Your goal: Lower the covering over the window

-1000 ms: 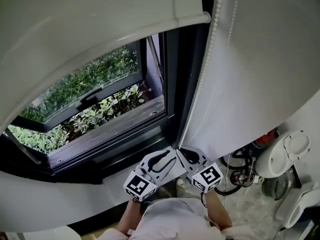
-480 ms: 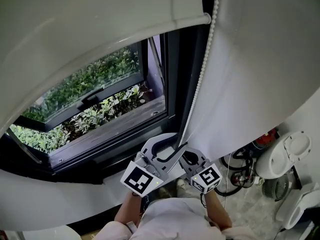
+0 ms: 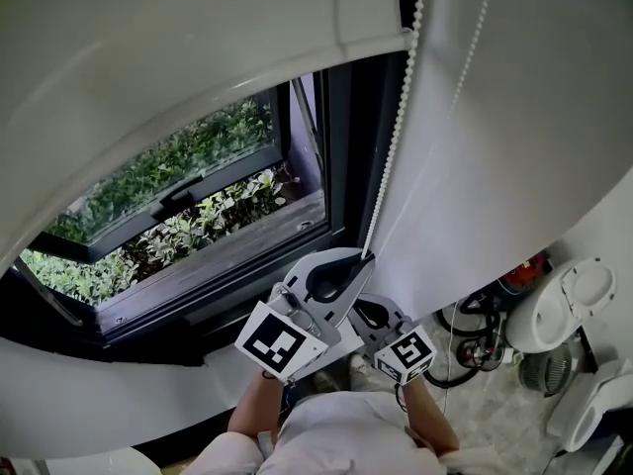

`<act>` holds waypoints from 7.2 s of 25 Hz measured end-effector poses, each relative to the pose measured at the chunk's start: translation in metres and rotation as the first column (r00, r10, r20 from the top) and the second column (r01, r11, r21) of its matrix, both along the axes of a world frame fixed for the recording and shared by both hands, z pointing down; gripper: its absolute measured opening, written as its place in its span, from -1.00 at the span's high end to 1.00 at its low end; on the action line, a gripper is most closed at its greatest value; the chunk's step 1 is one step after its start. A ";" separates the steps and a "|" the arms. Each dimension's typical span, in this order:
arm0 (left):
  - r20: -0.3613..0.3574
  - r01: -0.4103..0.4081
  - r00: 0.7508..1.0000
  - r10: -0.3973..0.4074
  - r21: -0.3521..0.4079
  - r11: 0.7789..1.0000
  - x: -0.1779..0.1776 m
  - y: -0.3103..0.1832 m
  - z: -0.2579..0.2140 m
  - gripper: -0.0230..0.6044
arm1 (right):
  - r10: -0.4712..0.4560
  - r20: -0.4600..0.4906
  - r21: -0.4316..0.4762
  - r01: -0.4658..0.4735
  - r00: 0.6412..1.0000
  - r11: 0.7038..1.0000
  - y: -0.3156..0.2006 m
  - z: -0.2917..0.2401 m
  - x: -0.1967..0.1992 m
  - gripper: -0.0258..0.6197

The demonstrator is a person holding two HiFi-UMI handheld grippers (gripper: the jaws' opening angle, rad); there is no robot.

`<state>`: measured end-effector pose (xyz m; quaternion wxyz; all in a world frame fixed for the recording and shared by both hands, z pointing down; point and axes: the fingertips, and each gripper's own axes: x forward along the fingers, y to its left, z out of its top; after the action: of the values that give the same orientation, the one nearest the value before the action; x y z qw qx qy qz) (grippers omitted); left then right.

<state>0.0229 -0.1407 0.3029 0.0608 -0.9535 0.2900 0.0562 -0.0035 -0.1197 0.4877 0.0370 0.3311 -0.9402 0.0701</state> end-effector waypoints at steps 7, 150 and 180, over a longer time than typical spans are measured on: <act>0.006 0.000 1.000 0.000 -0.028 1.000 -0.002 0.004 0.018 0.86 | -0.008 -0.032 -0.031 0.007 0.999 0.999 0.002 0.017 0.000 0.93; 0.028 0.016 1.000 -0.009 -0.258 0.966 -0.032 0.046 0.162 0.55 | 0.018 0.007 -0.131 -0.017 1.000 0.991 -0.012 0.038 0.016 0.93; -0.051 0.001 0.999 -0.001 -0.001 1.000 -0.006 0.007 0.016 0.86 | -0.030 -0.013 -0.120 0.029 0.999 0.992 0.003 0.034 -0.006 0.93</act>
<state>0.0165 -0.1337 0.3189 0.0527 -0.9517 0.2917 0.0803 -0.0090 -0.1170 0.5218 0.0648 0.3148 -0.9388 0.1236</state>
